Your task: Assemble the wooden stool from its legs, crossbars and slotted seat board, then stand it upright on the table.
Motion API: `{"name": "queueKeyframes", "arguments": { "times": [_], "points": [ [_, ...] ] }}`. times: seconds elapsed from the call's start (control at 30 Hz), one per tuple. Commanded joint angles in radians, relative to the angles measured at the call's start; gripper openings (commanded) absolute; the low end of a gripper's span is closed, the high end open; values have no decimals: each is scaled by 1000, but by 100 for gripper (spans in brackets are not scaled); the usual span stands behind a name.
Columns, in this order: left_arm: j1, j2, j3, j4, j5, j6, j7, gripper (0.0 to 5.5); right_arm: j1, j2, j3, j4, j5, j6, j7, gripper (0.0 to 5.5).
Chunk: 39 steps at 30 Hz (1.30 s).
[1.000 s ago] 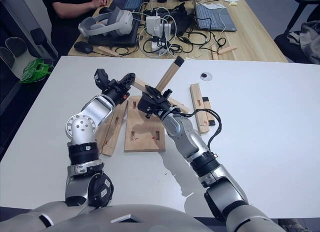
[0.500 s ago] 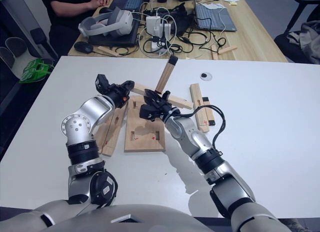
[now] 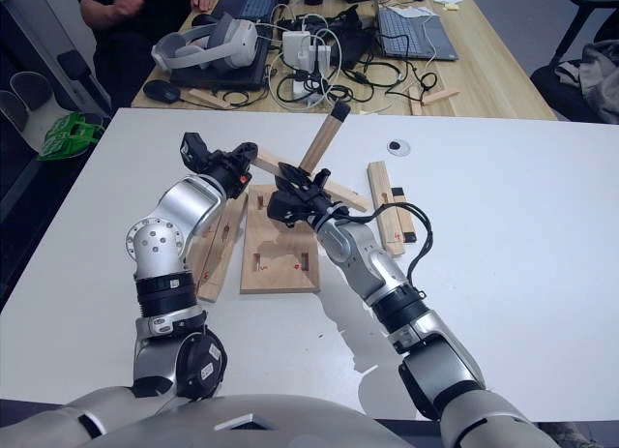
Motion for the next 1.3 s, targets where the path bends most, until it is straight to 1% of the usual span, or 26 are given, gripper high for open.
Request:
{"name": "queueKeyframes", "arguments": {
  "times": [0.03,0.17,0.2,0.23,0.3,0.4,0.5,0.57,0.67,0.77,0.9,0.97,1.0,1.1,1.23,1.3],
  "points": [
    [-13,-45,-27,-14,2,-16,-16,125,2,1,7,18,17,-20,41,94],
    [-17,-40,-25,-2,9,-34,-16,125,9,1,0,20,28,-18,41,94],
    [-14,-40,-25,0,9,-40,-16,125,11,-1,-1,17,30,-21,43,130],
    [-14,-43,-22,-2,7,-47,-14,124,16,-6,-2,11,32,-25,46,140],
    [-21,-42,-18,-3,8,-64,-18,104,25,-19,-8,-2,39,-42,58,175],
    [-36,-25,-9,3,25,-107,-32,101,45,-39,-22,-29,67,-72,93,232],
    [-60,-13,7,6,24,-152,-38,101,76,-64,-36,-75,119,-96,148,235],
    [-77,8,9,-2,35,-176,-53,101,112,-87,-41,-131,177,-72,235,235],
    [-113,85,-5,-35,62,-172,-103,101,186,-141,-65,-260,282,11,390,187],
    [-142,156,8,-70,65,-147,-124,101,251,-278,-91,-353,297,48,526,149],
    [-143,202,35,-116,31,-122,-123,101,336,-446,-156,-405,348,96,676,89],
    [-137,210,47,-135,23,-110,-113,101,370,-513,-163,-439,365,142,760,59],
    [-135,211,50,-142,19,-107,-109,101,384,-536,-157,-459,373,165,802,34],
    [-136,210,55,-148,15,-103,-98,101,379,-536,-115,-472,342,167,837,2],
    [-131,233,49,-158,30,-78,-87,101,331,-427,-37,-432,313,192,823,0],
    [-124,249,43,-163,38,-59,-88,101,293,-354,0,-368,293,191,790,0]
  ]
}}
